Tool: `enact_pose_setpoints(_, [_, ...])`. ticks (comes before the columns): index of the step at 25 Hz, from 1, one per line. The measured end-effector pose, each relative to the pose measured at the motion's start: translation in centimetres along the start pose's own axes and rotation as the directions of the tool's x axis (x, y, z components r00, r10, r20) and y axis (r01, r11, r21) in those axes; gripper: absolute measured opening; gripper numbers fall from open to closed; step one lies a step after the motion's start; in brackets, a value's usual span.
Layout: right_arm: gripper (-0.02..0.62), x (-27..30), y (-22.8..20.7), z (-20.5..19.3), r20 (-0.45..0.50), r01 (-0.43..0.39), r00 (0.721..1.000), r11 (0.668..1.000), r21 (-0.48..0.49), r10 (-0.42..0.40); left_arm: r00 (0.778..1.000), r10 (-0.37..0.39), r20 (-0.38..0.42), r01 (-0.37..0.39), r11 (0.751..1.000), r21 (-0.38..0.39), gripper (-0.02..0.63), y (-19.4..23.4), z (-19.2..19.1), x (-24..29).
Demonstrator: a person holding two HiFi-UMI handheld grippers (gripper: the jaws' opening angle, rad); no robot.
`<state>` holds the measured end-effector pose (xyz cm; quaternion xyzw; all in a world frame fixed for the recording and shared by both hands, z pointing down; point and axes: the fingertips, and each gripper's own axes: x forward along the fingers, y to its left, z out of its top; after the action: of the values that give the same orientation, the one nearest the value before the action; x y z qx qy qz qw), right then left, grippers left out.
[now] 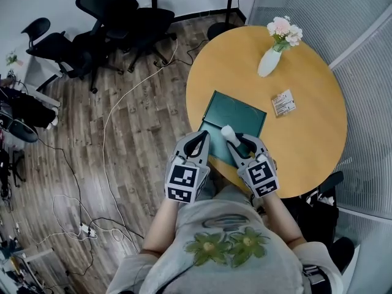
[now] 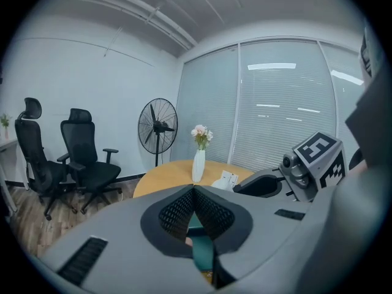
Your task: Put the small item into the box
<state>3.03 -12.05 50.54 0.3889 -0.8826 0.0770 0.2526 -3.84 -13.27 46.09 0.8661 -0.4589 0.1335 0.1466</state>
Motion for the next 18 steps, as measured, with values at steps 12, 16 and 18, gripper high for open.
enact_pose_setpoints(12, [0.121, 2.2, 0.4, -2.1, -0.075, 0.008, 0.997, 1.000, -0.021, -0.009, 1.000, -0.019, -0.018, 0.019, 1.000, -0.014, 0.000, 1.7, -0.4, 1.1])
enact_pose_setpoints(16, [0.121, 2.6, 0.8, -2.6, -0.090, -0.004, 0.996, 1.000, -0.026, 0.002, 0.999, -0.028, -0.015, 0.028, 0.999, -0.045, -0.001, 1.7, -0.3, 1.1])
enact_pose_setpoints(18, [0.121, 2.9, 1.0, -2.8, -0.093, -0.009, 0.996, 1.000, -0.025, 0.007, 0.999, -0.030, -0.011, 0.029, 0.999, -0.033, -0.002, 1.7, -0.2, 1.2])
